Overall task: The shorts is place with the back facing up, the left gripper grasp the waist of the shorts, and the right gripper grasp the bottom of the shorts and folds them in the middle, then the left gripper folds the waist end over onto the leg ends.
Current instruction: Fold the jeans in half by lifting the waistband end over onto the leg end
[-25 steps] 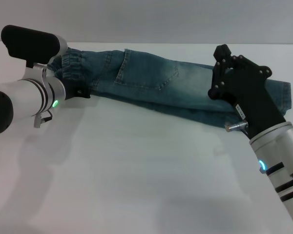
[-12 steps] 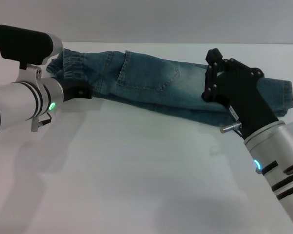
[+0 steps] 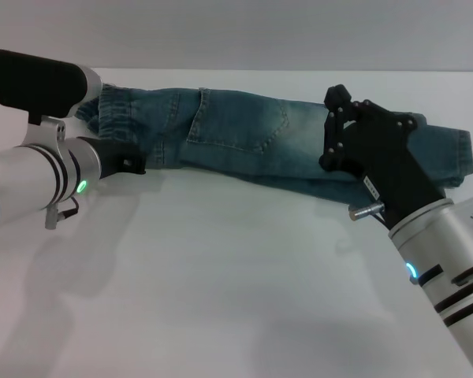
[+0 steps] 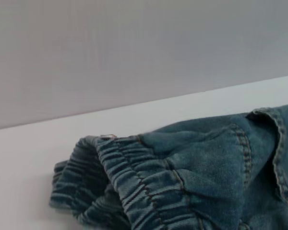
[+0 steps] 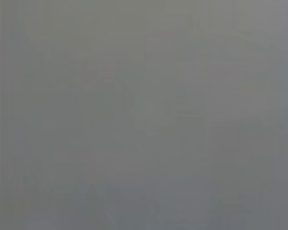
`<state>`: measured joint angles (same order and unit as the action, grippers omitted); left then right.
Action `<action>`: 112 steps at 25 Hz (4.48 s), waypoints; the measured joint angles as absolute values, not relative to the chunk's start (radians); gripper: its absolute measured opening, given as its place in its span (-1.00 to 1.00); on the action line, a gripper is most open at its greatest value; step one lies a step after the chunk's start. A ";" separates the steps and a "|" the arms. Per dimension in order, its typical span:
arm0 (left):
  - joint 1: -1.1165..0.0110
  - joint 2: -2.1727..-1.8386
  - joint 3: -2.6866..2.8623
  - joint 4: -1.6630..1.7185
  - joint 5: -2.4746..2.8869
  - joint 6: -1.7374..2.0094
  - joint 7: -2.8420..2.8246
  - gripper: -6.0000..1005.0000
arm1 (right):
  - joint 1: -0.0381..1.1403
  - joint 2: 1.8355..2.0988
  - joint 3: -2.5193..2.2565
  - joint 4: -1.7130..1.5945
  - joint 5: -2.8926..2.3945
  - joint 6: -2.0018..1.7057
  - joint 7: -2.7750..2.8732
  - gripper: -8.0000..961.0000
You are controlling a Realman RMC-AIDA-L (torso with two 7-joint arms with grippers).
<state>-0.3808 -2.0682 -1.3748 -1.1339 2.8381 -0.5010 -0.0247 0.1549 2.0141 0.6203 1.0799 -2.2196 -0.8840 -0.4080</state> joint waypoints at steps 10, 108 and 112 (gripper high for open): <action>-0.277 -2.068 -1.329 -1.317 2.887 -0.583 -0.072 -0.97 | 0.159 2.013 0.620 1.081 -2.222 -0.871 -0.408 -0.98; -0.515 -2.054 -1.695 -1.045 2.890 -0.658 0.264 0.67 | 0.143 2.034 0.681 1.063 -2.215 -0.758 -0.405 -0.98; -0.523 -2.054 -1.692 -1.027 2.890 -0.666 0.268 0.67 | 0.143 2.034 0.682 1.063 -2.214 -0.757 -0.405 -0.98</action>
